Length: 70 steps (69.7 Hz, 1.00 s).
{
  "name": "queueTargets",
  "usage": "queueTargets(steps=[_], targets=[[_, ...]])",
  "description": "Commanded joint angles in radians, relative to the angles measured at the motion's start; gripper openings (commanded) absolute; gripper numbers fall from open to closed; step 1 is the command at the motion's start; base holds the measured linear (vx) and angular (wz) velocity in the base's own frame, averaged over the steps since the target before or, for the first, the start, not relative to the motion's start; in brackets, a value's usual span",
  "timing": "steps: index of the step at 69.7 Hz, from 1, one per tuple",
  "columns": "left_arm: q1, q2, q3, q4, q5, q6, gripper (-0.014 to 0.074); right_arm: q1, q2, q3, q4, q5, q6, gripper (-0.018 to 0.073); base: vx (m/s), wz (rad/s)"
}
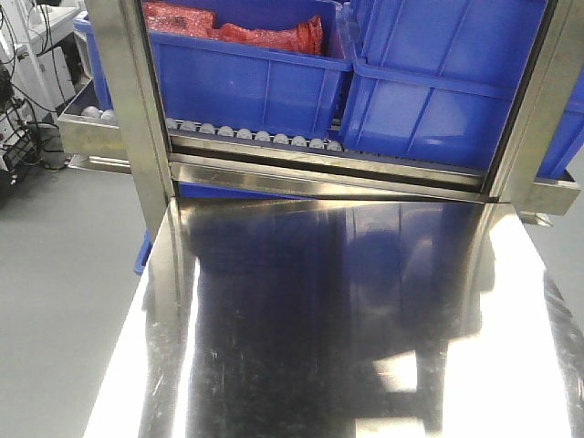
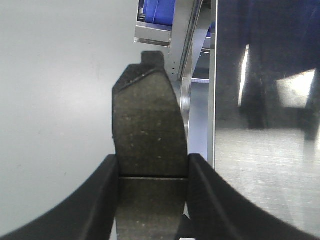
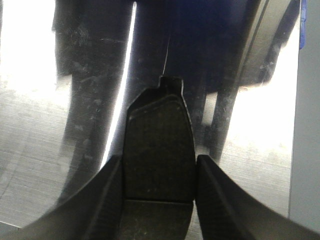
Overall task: Move and align brake pads A on conveyor
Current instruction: 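Hold both pads raised above the empty steel table, then turn the base away from the steel table toward the yellow line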
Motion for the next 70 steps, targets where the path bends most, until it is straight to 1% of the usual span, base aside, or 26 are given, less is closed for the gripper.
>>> queueTargets(steps=[1,38,52,70], targets=[[0.002,-0.004,-0.028,0.013,-0.059,-0.002,-0.0006,-0.002,0.0,-0.027,-0.006,-0.066,-0.008,-0.0007,0.0,0.0],[0.002,-0.004,-0.028,0.013,-0.06,-0.002,-0.0006,-0.002,0.0,-0.027,-0.006,-0.066,-0.008,-0.0007,-0.02,0.06],[0.002,-0.004,-0.028,0.013,-0.06,-0.002,-0.0006,-0.002,0.0,-0.027,-0.006,-0.061,-0.008,-0.0008,-0.07,0.28],[0.002,-0.004,-0.028,0.013,-0.06,-0.002,-0.0006,-0.002,0.0,-0.027,-0.006,-0.061,-0.008,-0.0008,-0.11,0.45]])
